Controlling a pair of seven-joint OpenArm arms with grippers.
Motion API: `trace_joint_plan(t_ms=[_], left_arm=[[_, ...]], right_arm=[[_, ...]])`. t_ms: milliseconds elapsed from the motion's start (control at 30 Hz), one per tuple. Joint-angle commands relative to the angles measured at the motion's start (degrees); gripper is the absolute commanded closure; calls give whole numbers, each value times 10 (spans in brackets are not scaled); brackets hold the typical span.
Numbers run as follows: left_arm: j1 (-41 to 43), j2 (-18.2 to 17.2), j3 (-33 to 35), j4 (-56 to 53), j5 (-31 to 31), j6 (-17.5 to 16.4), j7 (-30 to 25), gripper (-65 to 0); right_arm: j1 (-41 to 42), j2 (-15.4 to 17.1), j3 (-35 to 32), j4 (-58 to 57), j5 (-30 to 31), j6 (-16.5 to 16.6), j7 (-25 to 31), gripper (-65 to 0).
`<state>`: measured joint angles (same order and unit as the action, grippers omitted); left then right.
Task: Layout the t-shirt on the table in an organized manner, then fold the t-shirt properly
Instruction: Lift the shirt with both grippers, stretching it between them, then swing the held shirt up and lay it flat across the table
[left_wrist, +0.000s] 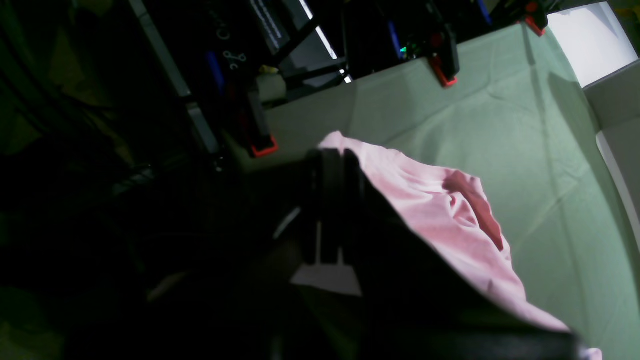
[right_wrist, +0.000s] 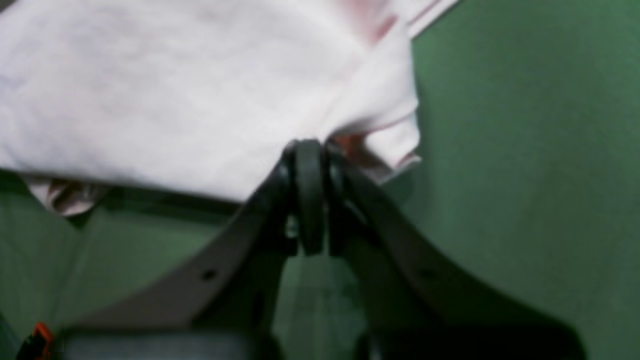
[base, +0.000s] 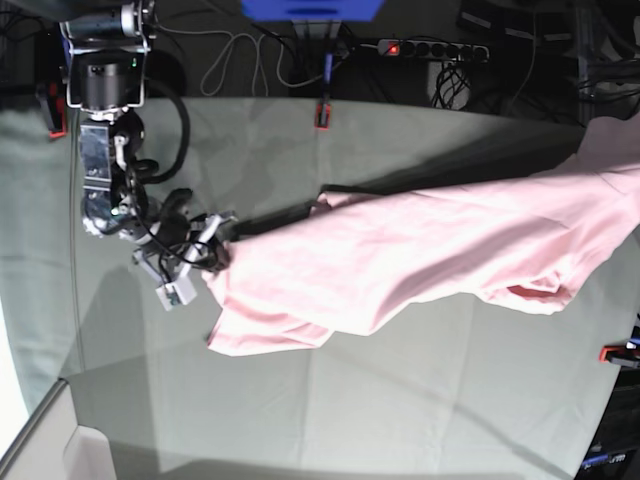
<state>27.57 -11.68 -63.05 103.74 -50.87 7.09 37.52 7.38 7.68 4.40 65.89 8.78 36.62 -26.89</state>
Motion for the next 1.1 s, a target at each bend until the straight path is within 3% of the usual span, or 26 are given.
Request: trace_joint_plan(t_ms=[0,133,267,433,733,867,1067], left_arm=[[-5,-12,-6,8,-10,3,-15,-2],[-17,-13,-6,9,-10,3,-15,-2],[-41,-15,-4,11,-9,3,-15,-2],[-64,-34,3,8,-10,3,-10,-2],[-134,-34,9,8,-9,3,97,-2],[-186,-53,50,8,9,3,112,-2],[-317,-92,189,-21,91,3,111,-2]], right_arm=[[12,7,2,27,12,4,16,0],[-7,18,8,115,11,3,15,0],[-25,20,60,224,11,3,14,0],[-22,24,101,312,12,6,-51,0],[-27,25,121,352,11,7,-74,0],[22,25,118,342,9,7,-74,0],[175,39,117,256,9,7,-116,0]])
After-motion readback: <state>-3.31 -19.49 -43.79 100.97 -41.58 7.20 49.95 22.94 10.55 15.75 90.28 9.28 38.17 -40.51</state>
